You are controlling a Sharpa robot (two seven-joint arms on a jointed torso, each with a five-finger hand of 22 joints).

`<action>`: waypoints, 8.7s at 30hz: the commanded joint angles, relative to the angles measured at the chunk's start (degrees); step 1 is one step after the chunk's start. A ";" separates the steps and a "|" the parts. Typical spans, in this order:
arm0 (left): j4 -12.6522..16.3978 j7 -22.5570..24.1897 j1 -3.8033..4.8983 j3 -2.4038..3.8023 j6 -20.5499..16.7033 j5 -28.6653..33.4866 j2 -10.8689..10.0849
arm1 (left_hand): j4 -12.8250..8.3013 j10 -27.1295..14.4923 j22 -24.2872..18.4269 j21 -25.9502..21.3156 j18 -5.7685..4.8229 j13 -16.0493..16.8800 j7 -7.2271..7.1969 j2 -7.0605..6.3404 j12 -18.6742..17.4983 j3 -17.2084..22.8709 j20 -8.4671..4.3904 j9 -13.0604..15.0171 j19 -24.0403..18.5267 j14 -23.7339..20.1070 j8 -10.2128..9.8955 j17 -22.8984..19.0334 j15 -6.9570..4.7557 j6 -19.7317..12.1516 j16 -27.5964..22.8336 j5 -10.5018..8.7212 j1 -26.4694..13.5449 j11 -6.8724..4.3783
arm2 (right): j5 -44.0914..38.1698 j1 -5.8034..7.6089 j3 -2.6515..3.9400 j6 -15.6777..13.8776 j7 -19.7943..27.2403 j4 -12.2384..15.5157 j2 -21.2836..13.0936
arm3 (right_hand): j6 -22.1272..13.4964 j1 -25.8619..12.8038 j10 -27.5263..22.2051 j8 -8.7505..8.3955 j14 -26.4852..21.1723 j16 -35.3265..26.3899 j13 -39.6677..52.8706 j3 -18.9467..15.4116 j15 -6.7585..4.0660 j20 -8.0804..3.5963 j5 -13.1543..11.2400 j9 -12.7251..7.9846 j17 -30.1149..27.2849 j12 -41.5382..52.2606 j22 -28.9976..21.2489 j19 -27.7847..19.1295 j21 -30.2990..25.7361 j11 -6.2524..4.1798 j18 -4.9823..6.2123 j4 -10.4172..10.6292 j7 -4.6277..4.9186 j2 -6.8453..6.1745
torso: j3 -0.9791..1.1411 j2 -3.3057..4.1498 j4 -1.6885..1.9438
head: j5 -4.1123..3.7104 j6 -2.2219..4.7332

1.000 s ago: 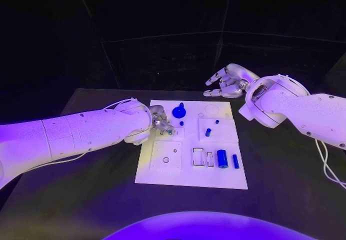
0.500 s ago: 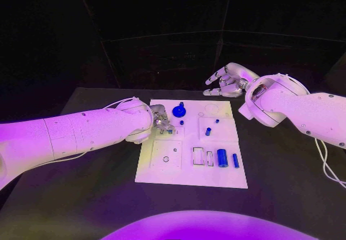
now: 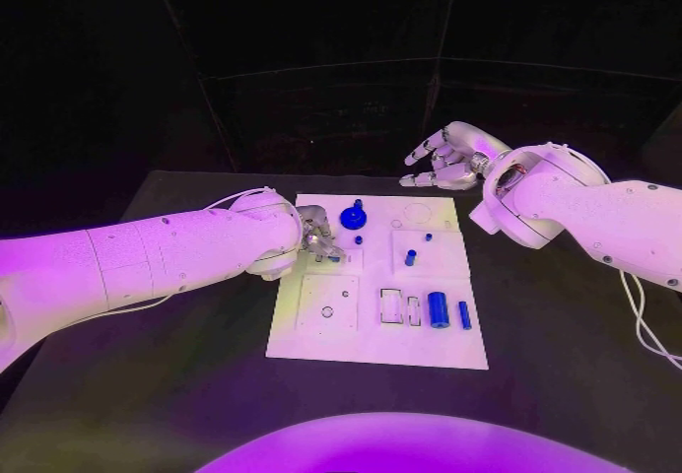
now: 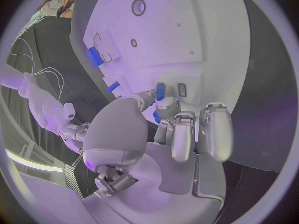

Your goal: Assemble the parts on the task board

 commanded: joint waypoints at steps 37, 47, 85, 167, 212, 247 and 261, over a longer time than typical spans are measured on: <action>-3.67 -0.83 0.14 -0.12 8.52 4.24 2.21 | -4.62 1.21 1.11 0.40 -0.59 1.90 -1.58 0.19 2.22 6.09 -0.73 1.62 1.25 5.95 2.51 15.09 -0.92 2.08 0.18 1.42 -7.82 -0.83 | -0.09 0.11 0.03 0.35 0.17 -0.02 0.26 | 0.35 -0.29 0.22 0.42 3.78 -0.28 -0.04 -0.05 -0.41 -0.21 0.38 -0.08 5.76 0.17 0.08 -0.36 -0.22 -0.37 1.06 0.60 -0.05 0.63 | -0.02 0.01 0.04 | -0.12 -0.19; -4.29 -0.75 0.28 -0.12 8.38 4.30 2.50 | -3.88 1.61 1.66 0.71 -0.69 2.70 -1.88 1.77 3.06 6.16 -0.93 1.80 1.43 5.95 2.90 15.09 -1.15 2.50 0.18 1.64 -8.36 -1.10 | -0.09 0.11 0.03 0.43 0.15 -0.07 0.30 | 0.35 -0.29 0.22 0.42 3.78 -0.28 -0.04 -0.05 -0.41 -0.21 0.38 -0.08 5.76 0.17 0.08 -0.36 -0.22 -0.37 1.06 0.60 -0.05 0.63 | -0.05 0.02 0.05 | -0.23 -0.24; -5.65 -0.66 0.77 -0.11 9.52 4.13 3.65 | -0.20 3.15 3.35 1.69 -1.01 4.85 -2.38 2.13 5.20 2.41 -1.21 1.66 1.96 5.95 3.52 15.09 -1.43 4.45 0.18 1.35 -13.62 -1.47 | -0.09 0.11 0.02 0.69 0.18 0.10 0.22 | 0.35 0.05 0.19 0.58 3.78 -0.38 -0.20 -0.26 -0.47 -0.27 0.41 -0.11 5.66 0.09 -0.07 -0.39 -0.32 -0.43 1.08 0.62 -0.10 0.49 | -0.07 -0.02 0.11 | -0.67 -0.35; -28.07 3.10 1.60 9.63 23.37 -2.71 9.94 | 8.32 -6.20 -2.43 -4.00 0.37 -10.54 1.25 4.93 -6.53 -28.25 1.20 -7.95 -0.48 5.95 -5.39 15.09 1.19 0.12 0.18 -5.62 -3.65 1.70 | -0.09 0.09 0.02 0.38 0.98 -1.20 1.35 | -0.04 0.26 -0.10 0.73 3.64 -0.89 -0.61 -0.67 -0.49 -0.32 0.92 -0.20 4.99 -0.19 -0.93 -0.78 -0.85 -0.42 1.25 1.20 -0.07 0.70 | -0.26 0.28 -0.30 | 0.24 1.21; -31.57 2.79 0.81 9.59 25.18 -2.90 12.36 | 7.24 -5.84 -1.90 -3.72 0.29 -10.67 0.98 5.82 -6.02 -29.16 1.04 -9.23 -0.33 5.95 -5.35 15.09 1.00 1.43 0.18 -5.58 0.00 1.46 | -0.09 0.09 0.02 0.40 1.04 -1.39 1.75 | -0.06 0.35 -0.13 0.77 3.60 -1.01 -0.65 -0.69 -0.50 -0.33 1.09 -0.20 4.82 -0.22 -1.13 -0.88 -0.96 -0.42 1.29 1.23 -0.07 0.76 | -0.20 0.28 -0.31 | -0.04 0.99; -32.04 4.23 0.41 9.59 23.74 -2.47 12.45 | -4.43 -5.49 -1.43 -3.79 0.25 -12.16 0.86 9.35 -7.09 -15.52 0.38 -11.40 -0.31 5.95 -5.46 15.09 0.62 1.71 0.18 -5.30 14.40 1.01 | -0.09 0.09 0.02 0.53 1.09 -1.50 2.04 | -0.06 0.44 -0.03 0.81 3.62 -0.99 -0.53 -0.70 -0.50 -0.34 1.19 -0.20 4.88 -0.08 -1.14 -0.87 -0.97 -0.42 1.29 1.26 -0.08 0.82 | -0.18 0.31 -0.27 | -0.06 0.49; -25.04 3.90 0.89 9.63 17.27 3.70 7.33 | -7.75 -3.77 -1.19 -3.99 0.24 -11.81 0.52 4.61 -6.06 -1.55 0.65 -10.27 -0.23 5.95 -2.47 15.09 0.53 1.13 0.18 -5.19 8.13 0.79 | -0.08 0.10 0.02 0.43 1.10 -1.63 1.64 | -0.05 0.47 -0.02 0.84 3.60 -1.05 -0.53 -0.71 -0.50 -0.34 1.23 -0.20 4.79 -0.07 -1.17 -0.88 -0.99 -0.43 1.29 1.29 -0.08 0.85 | -0.15 0.21 0.06 | 0.27 0.64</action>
